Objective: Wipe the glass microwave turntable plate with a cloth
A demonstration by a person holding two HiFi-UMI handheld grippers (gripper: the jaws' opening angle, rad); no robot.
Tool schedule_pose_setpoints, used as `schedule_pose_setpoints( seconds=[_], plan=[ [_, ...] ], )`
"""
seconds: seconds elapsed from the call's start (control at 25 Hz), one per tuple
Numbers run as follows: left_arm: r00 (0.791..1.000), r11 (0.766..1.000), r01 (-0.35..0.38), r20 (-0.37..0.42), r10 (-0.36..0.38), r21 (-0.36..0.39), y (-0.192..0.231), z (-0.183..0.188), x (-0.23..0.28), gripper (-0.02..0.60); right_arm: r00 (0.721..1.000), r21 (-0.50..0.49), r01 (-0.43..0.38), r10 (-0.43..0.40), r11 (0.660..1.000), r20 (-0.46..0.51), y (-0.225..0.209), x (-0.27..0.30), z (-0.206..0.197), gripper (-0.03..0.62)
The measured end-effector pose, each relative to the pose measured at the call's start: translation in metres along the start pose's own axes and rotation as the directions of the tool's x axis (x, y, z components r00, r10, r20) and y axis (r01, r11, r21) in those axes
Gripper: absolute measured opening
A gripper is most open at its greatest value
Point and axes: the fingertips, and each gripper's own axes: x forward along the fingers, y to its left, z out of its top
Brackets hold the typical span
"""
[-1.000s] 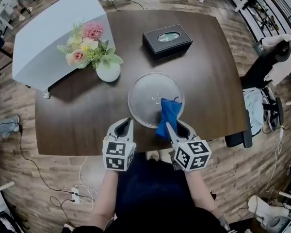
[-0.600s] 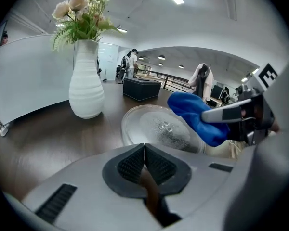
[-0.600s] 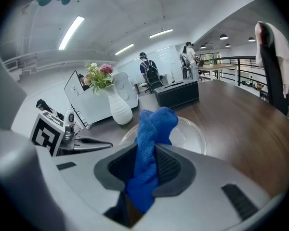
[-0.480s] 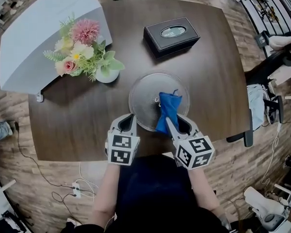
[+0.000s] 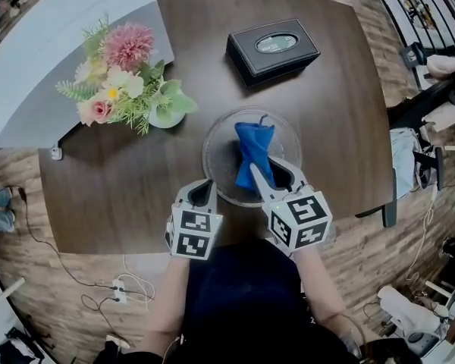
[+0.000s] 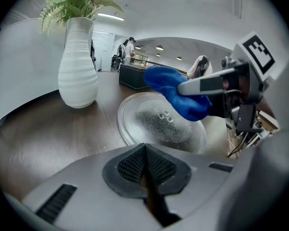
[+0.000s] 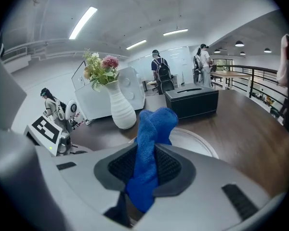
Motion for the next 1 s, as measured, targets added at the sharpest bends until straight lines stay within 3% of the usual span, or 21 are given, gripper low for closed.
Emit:
schedule_pose_setpoints(
  seconds=[0.24,0.36,0.48,0.72,1.0],
  plan=[
    [1.0,0.999,-0.019,0.01,0.018,0.034,0.0,0.002,0.0,0.005,0.999,-0.065,-0.044,0.044,0.997,-0.008,0.016,0.03,0.023,0.084],
    [1.0,1.0,0.001,0.011,-0.001,-0.01,0.001,0.0,0.001,0.005,0.996,-0.096,-0.086,0.083,0.992,-0.032,0.029,0.049,0.029,0.084],
    [1.0,0.999,0.017,0.018,-0.017,-0.039,0.002,-0.001,0.001,0.005,0.991,-0.102,-0.123,0.115,0.987,-0.074,0.039,0.07,0.026,0.084],
    [1.0,1.0,0.016,0.017,-0.016,-0.021,0.002,-0.001,0.001,0.005,0.964,-0.12,-0.202,0.175,0.972,-0.202,0.054,0.1,0.002,0.084],
    [1.0,0.999,0.024,0.017,-0.024,-0.036,0.002,-0.001,0.001,0.005,0.95,-0.183,-0.192,0.136,0.964,-0.28,0.054,0.114,-0.018,0.077]
  ],
)
